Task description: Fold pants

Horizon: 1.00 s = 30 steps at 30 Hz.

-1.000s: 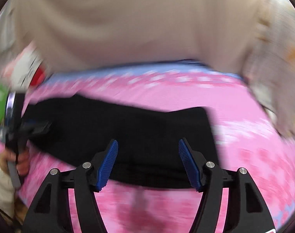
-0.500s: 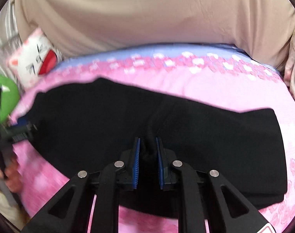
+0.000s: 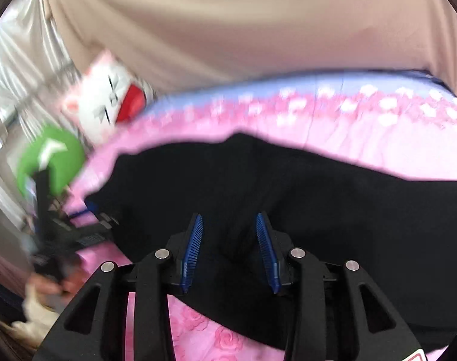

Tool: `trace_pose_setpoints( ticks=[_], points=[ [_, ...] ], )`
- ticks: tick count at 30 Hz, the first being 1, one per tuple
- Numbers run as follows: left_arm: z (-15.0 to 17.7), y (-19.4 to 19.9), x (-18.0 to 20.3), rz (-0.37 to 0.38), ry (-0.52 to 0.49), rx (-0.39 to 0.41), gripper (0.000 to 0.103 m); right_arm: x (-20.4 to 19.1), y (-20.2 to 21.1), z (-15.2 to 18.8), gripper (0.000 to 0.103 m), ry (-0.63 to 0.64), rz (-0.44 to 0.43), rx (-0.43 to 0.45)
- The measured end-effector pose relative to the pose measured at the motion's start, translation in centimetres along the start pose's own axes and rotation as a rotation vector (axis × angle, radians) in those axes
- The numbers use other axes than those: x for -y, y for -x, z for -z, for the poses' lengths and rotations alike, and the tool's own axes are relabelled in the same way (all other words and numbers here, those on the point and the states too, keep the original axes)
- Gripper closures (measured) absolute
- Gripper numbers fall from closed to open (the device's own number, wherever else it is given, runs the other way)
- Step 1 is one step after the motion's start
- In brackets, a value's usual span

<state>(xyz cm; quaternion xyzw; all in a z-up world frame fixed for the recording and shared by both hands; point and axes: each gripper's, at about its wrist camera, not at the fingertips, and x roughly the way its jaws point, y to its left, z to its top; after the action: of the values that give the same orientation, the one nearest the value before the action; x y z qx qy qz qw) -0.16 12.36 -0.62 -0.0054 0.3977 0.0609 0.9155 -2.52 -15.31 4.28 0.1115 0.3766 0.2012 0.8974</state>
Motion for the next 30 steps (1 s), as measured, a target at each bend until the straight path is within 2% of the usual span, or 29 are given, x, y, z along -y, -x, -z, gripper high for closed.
trace_pose_setpoints(
  ticks=[2, 3, 4, 6, 7, 9, 11, 12, 13, 16, 18, 20, 24, 26, 27, 30],
  points=[
    [0.0, -0.4, 0.1, 0.018, 0.01, -0.011, 0.005, 1.5, 1.3, -1.4, 0.073, -0.041, 0.006, 0.044],
    [-0.1, -0.5, 0.2, 0.023, 0.012, -0.013, 0.005, 2.0, 0.9, -2.0, 0.076, -0.046, 0.044, 0.049],
    [-0.1, -0.6, 0.4, 0.028, 0.013, -0.015, 0.005, 2.6, -0.1, -2.4, 0.077, -0.047, 0.075, 0.036],
    [-0.1, -0.5, 0.7, 0.033, 0.01, -0.012, 0.005, 3.6, -2.6, -2.9, 0.082, -0.074, 0.065, 0.001],
    [-0.1, -0.4, 0.9, 0.032, 0.006, -0.011, 0.005, 4.1, -4.4, -2.8, 0.087, -0.089, 0.061, -0.034],
    [0.0, -0.5, 1.0, 0.032, -0.001, -0.014, 0.005, 4.4, -7.9, -2.2, 0.09, -0.091, 0.069, -0.113],
    [0.0, -0.6, 0.9, 0.028, -0.004, -0.019, 0.005, 3.9, -8.4, -2.1, 0.092, -0.062, 0.088, -0.089],
    [0.0, -0.7, 0.9, 0.027, -0.003, -0.021, 0.005, 3.6, -7.9, -2.3, 0.1, -0.051, 0.096, -0.084],
    [0.0, -0.8, 0.8, 0.029, -0.002, -0.023, 0.005, 3.4, -7.0, -2.7, 0.103, -0.053, 0.077, -0.057],
    [-0.1, -1.3, 0.7, 0.035, 0.004, -0.033, 0.005, 3.7, -7.0, -3.2, 0.103, -0.051, 0.099, -0.048],
    [-0.1, -1.6, 0.9, 0.039, 0.005, -0.044, 0.005, 4.0, -9.1, -3.0, 0.103, -0.045, 0.096, -0.109],
    [-0.1, -1.8, 1.2, 0.029, -0.001, -0.051, 0.005, 2.9, -9.0, -3.2, 0.103, -0.005, 0.124, -0.098],
    [0.0, -1.7, 1.1, 0.021, -0.004, -0.051, 0.005, 2.1, -7.5, -3.5, 0.102, -0.02, 0.08, -0.059],
    [0.0, -1.9, 1.0, 0.019, 0.005, -0.058, 0.005, 2.3, -9.8, -2.8, 0.103, -0.01, 0.096, -0.128],
    [-0.1, -1.9, 1.0, 0.017, 0.006, -0.06, 0.005, 2.2, -10.2, -2.5, 0.103, -0.011, 0.088, -0.128],
    [-0.1, -1.8, 0.8, 0.007, 0.004, -0.055, 0.005, 0.8, -7.8, -2.8, 0.1, 0.019, 0.11, -0.082]
  ],
)
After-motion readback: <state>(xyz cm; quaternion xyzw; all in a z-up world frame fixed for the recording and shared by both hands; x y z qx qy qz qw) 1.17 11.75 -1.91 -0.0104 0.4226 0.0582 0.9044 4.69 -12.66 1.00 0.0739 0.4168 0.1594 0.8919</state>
